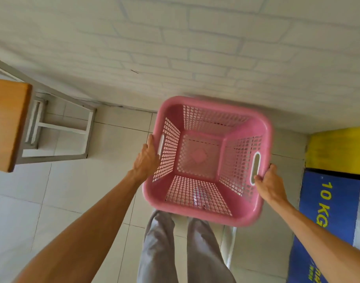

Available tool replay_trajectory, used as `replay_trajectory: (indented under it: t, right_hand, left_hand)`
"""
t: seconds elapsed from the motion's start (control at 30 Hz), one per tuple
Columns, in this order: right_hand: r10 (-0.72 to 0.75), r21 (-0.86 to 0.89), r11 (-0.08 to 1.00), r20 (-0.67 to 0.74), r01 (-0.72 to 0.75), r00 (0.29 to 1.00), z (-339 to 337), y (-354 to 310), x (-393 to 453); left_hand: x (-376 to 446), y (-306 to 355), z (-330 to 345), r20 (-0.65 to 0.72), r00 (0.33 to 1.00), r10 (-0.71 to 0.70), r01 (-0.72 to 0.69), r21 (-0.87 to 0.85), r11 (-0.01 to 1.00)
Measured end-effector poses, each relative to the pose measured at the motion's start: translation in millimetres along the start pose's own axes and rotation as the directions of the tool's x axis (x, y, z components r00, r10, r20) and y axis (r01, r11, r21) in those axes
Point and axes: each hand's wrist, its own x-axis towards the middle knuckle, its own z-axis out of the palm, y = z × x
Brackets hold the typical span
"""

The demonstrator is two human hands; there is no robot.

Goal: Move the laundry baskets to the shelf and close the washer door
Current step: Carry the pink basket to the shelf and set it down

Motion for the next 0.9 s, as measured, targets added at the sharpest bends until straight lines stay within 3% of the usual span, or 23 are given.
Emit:
replay_trajectory:
  t: [0.2, 0.47, 0.57, 0.7, 0.9]
  right_hand:
    - [-0.154, -0.107, 0.984, -0.081, 0.145, 0.985, -72, -63, -74]
    - [-0.430, 0.000, 0.901, -0.136, 0.434, 0.893, -133, -206, -234]
    - [-0.562, -0.057, 0.827, -0.038, 0.560, 0.826, -131, -266, -290]
    - [-0.720, -0.076, 0.678, 0.136, 0.731, 0.681, -94, -350, -339]
    - [-0.856, -0.027, 0.452, 0.268, 0.891, 0.442, -20, -471, -443]
  left_hand:
    - [-98, -1, -84, -0.101, 0.995, -0.008, 0.000, -0.085, 0.996]
    - [-267, -56, -209, -0.370, 0.907, -0.202, 0.069, -0.342, 0.937]
    - [-326, -92, -244, -0.473, 0.812, -0.343, 0.094, -0.473, 0.876]
    - [-396, -156, -280, -0.576, 0.630, -0.522, 0.142, -0.575, 0.806]
    - [-484, -257, -310, -0.574, 0.406, -0.711, 0.171, -0.717, 0.676]
